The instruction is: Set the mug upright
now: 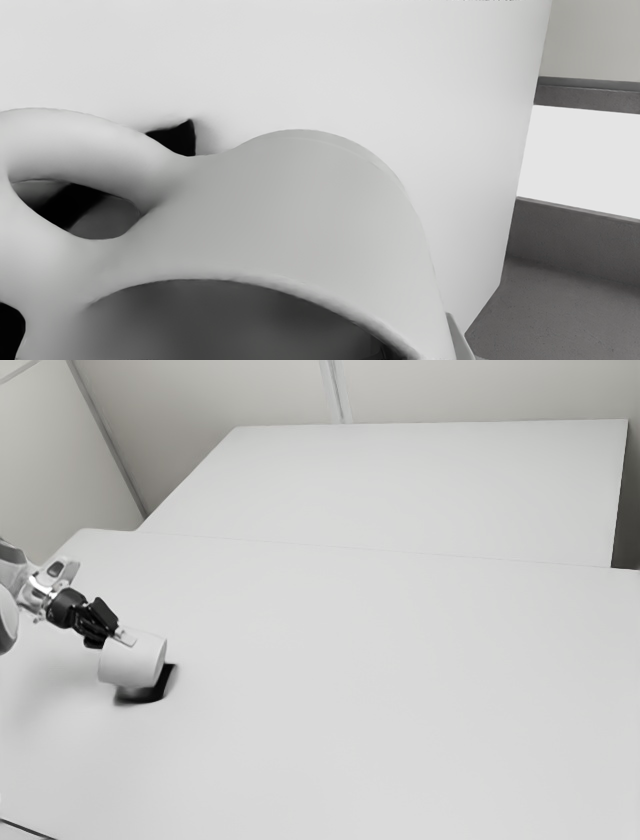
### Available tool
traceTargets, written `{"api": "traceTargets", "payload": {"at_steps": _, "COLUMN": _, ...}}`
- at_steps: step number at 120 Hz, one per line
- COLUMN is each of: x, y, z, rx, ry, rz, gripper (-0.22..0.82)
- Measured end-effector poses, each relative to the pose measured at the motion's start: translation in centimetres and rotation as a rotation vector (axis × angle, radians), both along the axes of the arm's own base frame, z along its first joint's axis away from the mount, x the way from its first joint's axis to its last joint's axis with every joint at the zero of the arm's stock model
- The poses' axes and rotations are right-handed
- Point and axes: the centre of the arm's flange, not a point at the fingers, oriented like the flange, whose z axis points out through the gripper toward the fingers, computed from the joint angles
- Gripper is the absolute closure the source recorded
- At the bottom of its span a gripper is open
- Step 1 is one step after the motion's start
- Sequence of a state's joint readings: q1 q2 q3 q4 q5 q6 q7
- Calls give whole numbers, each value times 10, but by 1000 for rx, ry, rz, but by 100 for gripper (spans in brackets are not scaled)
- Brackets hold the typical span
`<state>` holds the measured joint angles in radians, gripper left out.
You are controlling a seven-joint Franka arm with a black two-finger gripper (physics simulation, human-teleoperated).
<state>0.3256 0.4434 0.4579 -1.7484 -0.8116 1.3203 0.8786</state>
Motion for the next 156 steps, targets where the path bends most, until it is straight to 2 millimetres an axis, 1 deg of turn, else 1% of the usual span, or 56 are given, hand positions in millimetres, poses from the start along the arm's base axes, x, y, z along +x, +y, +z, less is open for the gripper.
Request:
{"api": "traceTargets", "payload": {"at_steps": 5, "x": 4, "y": -4, "z": 9, "rx": 16, "ry": -10, "rz": 2, "gripper": 77}}
{"api": "traceTargets", "payload": {"at_steps": 13, "x": 13, "y": -15, "z": 29, "rx": 60, "ry": -20, "rz": -3, "gripper": 77}}
{"api": "traceTargets", "payload": {"at_steps": 27, "x": 37, "y": -52, "z": 58, "rx": 189, "ry": -5, "rz": -27, "gripper": 78}}
{"api": "traceTargets", "payload": {"at_steps": 37, "x": 48, "y": -80, "z": 67, "rx": 294, "ry": 30, "rz": -30, "gripper": 78}}
{"api": "traceTargets", "payload": {"at_steps": 43, "x": 52, "y": -96, "z": 70, "rx": 353, "ry": 54, "rz": -24, "gripper": 78}}
{"api": "traceTargets", "payload": {"at_steps": 54, "x": 55, "y": -127, "z": 70, "rx": 453, "ry": 100, "rz": -4, "gripper": 78}}
{"api": "traceTargets", "payload": {"at_steps": 73, "x": 55, "y": -147, "z": 62, "rx": 606, "ry": 190, "rz": 75, "gripper": 78}}
{"api": "traceTargets", "payload": {"at_steps": 85, "x": 61, "y": -172, "z": 63, "rx": 700, "ry": 228, "rz": 99, "gripper": 78}}
{"api": "traceTargets", "payload": {"at_steps": 92, "x": 61, "y": -183, "z": 60, "rx": 734, "ry": 260, "rz": 122, "gripper": 78}}
{"api": "traceTargets", "payload": {"at_steps": 106, "x": 54, "y": -197, "z": 47, "rx": 776, "ry": 333, "rz": 180, "gripper": 78}}
{"api": "traceTargets", "payload": {"at_steps": 114, "x": 53, "y": -204, "z": 43, "rx": 814, "ry": 365, "rz": 206, "gripper": 78}}
{"api": "traceTargets", "payload": {"at_steps": 135, "x": 60, "y": -231, "z": 40, "rx": 909, "ry": 406, "rz": 253, "gripper": 78}}
{"api": "traceTargets", "payload": {"at_steps": 148, "x": 63, "y": -243, "z": 36, "rx": 947, "ry": 435, "rz": 290, "gripper": 78}}
{"api": "traceTargets", "payload": {"at_steps": 156, "x": 69, "y": -250, "z": 33, "rx": 968, "ry": 448, "rz": 312, "gripper": 78}}
